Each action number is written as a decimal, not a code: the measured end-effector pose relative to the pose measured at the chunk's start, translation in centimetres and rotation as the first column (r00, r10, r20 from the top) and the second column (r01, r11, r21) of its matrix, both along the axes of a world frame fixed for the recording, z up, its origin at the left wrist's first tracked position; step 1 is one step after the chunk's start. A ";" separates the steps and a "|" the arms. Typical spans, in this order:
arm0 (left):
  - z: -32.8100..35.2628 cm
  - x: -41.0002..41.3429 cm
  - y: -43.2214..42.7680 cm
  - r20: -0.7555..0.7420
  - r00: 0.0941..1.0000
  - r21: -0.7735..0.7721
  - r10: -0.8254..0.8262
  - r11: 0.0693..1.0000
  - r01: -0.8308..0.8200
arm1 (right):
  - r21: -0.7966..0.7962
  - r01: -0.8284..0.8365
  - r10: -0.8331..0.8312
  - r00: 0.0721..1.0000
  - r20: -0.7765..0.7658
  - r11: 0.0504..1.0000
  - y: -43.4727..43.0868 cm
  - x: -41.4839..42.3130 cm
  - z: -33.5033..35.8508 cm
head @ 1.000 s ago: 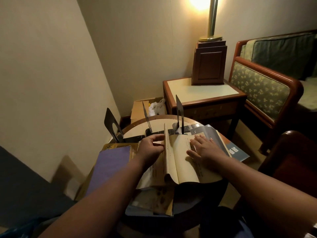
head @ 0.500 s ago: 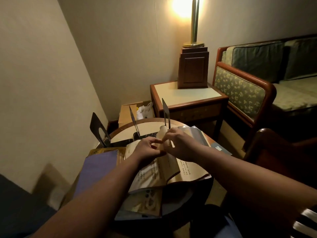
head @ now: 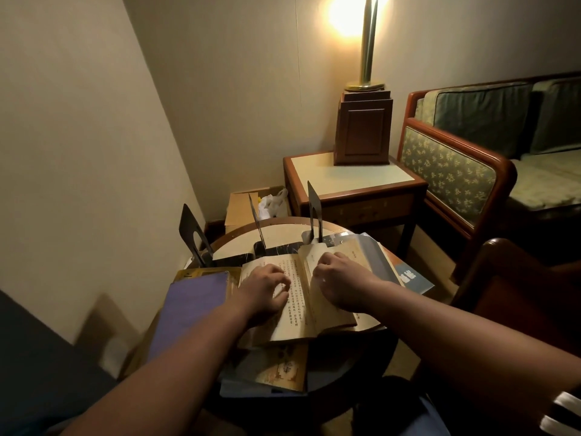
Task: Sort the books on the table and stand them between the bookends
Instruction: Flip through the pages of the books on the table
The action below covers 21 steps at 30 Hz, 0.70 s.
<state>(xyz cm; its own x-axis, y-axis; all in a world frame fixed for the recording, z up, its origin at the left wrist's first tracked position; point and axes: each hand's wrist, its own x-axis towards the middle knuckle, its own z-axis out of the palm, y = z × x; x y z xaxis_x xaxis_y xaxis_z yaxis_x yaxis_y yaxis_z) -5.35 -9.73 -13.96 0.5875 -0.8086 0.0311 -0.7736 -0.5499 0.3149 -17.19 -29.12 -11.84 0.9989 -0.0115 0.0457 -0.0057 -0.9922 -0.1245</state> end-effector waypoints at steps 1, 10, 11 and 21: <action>-0.2 0.0 0.0 -0.002 1.000 0.010 -0.008 1.000 0.008 | 0.024 0.016 -0.016 1.000 -0.001 1.000 0.2 0.1 -0.3; -1.5 -0.4 0.0 0.052 0.999 -0.022 -0.006 1.000 0.007 | 0.102 0.162 -0.161 0.987 -0.010 0.982 2.1 0.1 -1.9; -1.5 -0.4 0.0 0.047 0.999 -0.016 -0.007 1.000 0.008 | 0.099 0.168 -0.167 0.986 -0.020 0.981 2.1 0.0 -1.8; -0.4 -0.7 -1.0 0.066 0.998 0.029 -0.023 0.999 0.021 | 0.308 0.158 -0.206 0.970 0.128 0.938 -0.5 -2.0 1.0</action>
<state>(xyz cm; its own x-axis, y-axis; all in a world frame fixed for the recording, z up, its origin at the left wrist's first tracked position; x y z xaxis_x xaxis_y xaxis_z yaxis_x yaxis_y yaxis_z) -6.04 -10.72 -14.38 0.5668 -0.8226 0.0462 -0.8044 -0.5403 0.2471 -19.19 -29.61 -10.80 0.9590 -0.2290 0.1670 -0.1399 -0.8949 -0.4237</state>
